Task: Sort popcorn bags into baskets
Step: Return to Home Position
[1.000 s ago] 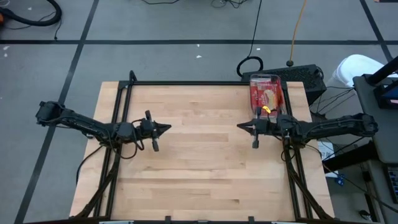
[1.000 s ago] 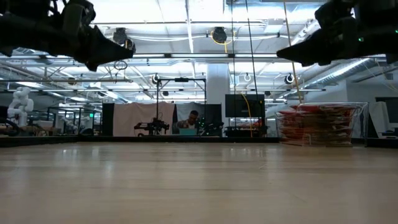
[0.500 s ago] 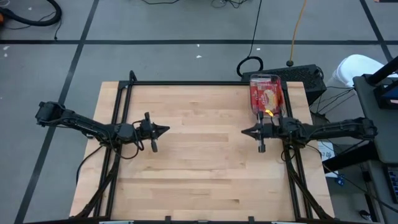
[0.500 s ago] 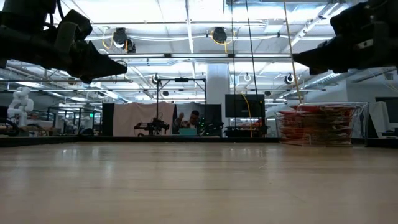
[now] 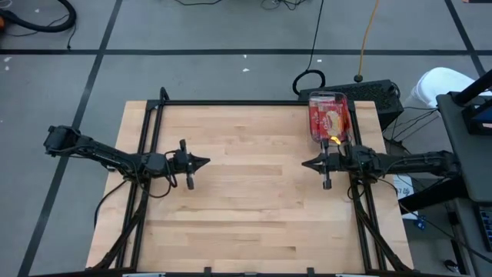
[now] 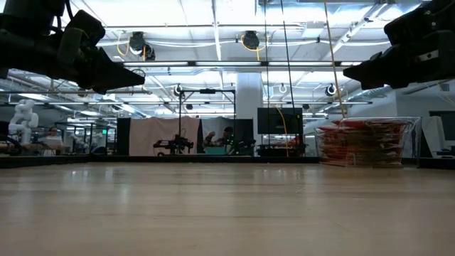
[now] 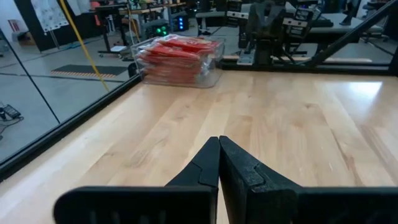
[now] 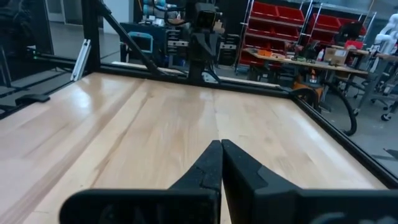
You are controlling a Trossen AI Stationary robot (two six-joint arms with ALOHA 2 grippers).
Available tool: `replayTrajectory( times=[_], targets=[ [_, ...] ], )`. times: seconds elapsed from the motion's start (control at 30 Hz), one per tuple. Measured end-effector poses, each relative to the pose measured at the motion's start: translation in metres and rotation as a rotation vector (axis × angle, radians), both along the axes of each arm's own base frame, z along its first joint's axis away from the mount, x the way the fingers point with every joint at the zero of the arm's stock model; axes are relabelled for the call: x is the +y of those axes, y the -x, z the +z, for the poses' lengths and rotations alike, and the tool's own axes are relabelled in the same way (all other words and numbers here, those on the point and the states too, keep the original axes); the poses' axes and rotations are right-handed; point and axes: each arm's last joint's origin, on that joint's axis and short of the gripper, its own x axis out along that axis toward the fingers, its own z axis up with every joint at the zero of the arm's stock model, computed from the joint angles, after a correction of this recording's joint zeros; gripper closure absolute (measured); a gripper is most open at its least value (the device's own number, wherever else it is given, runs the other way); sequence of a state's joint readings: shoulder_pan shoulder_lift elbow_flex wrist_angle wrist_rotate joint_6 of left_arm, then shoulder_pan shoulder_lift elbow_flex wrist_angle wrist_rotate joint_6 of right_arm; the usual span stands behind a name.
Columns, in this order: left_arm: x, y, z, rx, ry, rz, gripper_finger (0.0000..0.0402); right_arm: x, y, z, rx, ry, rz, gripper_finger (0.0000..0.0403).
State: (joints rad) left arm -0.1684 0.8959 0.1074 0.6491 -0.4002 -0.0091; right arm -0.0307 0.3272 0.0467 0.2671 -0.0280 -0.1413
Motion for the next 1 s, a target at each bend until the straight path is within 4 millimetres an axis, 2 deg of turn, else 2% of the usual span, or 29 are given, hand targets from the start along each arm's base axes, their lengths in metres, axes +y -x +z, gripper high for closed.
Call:
replayTrajectory(
  times=[0.13,0.33,0.53,1.0],
  targets=[
    [0.002,0.003,-0.004,0.006,-0.003,-0.002,0.0397,0.0,0.005,0.0,-0.002,0.0,0.0,0.0403],
    [0.007,0.017,-0.014,-0.048,0.039,0.004,0.0394,0.001,0.014,0.001,-0.021,0.006,0.003,0.0403],
    [0.008,0.021,-0.008,-0.076,0.02,0.001,0.0396,0.001,0.021,0.002,-0.056,0.003,-0.004,0.0403],
    [0.009,0.028,0.0,-0.118,-0.028,-0.001,0.0393,0.0,0.022,0.0,-0.029,-0.006,-0.037,0.0403]
  ],
)
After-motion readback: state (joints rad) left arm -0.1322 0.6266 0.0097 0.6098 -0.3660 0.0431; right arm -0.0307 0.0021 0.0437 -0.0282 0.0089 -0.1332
